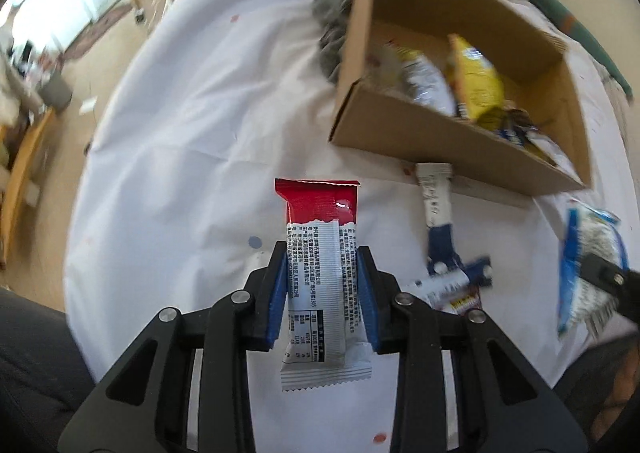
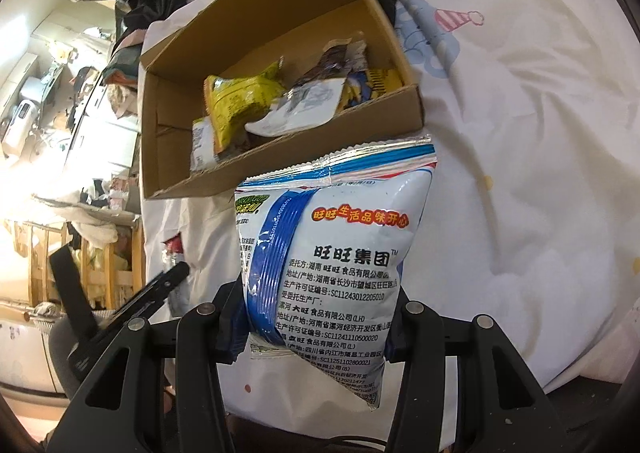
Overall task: Organize snacks
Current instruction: 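Carry both snacks into the box and open both tools to drop them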
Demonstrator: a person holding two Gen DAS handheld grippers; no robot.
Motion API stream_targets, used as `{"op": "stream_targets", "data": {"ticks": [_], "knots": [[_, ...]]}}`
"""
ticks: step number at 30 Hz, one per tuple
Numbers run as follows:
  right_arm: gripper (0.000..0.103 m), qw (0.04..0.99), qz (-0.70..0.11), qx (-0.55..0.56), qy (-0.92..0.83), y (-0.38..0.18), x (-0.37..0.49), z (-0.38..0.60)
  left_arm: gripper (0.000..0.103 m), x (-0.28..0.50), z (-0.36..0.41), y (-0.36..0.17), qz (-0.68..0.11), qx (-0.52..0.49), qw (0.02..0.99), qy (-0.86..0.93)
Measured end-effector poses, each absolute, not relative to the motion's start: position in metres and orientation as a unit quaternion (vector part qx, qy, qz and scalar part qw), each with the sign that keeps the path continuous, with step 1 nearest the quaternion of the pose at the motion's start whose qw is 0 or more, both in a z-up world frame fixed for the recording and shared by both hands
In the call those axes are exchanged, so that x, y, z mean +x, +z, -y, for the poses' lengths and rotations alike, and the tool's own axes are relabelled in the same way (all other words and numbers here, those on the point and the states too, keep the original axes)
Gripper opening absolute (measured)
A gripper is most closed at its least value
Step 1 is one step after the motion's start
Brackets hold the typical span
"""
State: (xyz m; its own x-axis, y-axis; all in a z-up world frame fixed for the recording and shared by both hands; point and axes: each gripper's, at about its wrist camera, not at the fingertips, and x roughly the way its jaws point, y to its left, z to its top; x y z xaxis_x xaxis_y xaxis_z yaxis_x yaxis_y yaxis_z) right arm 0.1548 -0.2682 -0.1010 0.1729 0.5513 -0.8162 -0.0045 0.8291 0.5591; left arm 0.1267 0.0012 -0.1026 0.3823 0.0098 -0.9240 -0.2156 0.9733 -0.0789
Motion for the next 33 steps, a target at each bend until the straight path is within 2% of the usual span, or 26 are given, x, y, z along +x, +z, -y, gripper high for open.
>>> {"op": "stream_targets", "data": {"ticks": [10, 16, 20, 33], "knots": [[0.051, 0.73, -0.606, 0.202, 0.243, -0.09, 0.151, 0.243, 0.028, 0.098, -0.007, -0.062, -0.513, -0.082, 0.853, 0.051], [0.051, 0.739, -0.571, 0.227, 0.277, -0.073, 0.156, 0.243, 0.028, 0.126, -0.007, -0.032, -0.48, -0.079, 0.873, 0.042], [0.051, 0.763, -0.52, 0.238, 0.301, -0.049, 0.161, 0.244, 0.028, 0.143, -0.004, -0.014, -0.46, -0.072, 0.884, 0.031], [0.051, 0.821, -0.434, 0.258, 0.267, -0.017, 0.206, 0.268, 0.028, 0.194, 0.01, 0.021, -0.414, -0.034, 0.91, -0.006]]}}
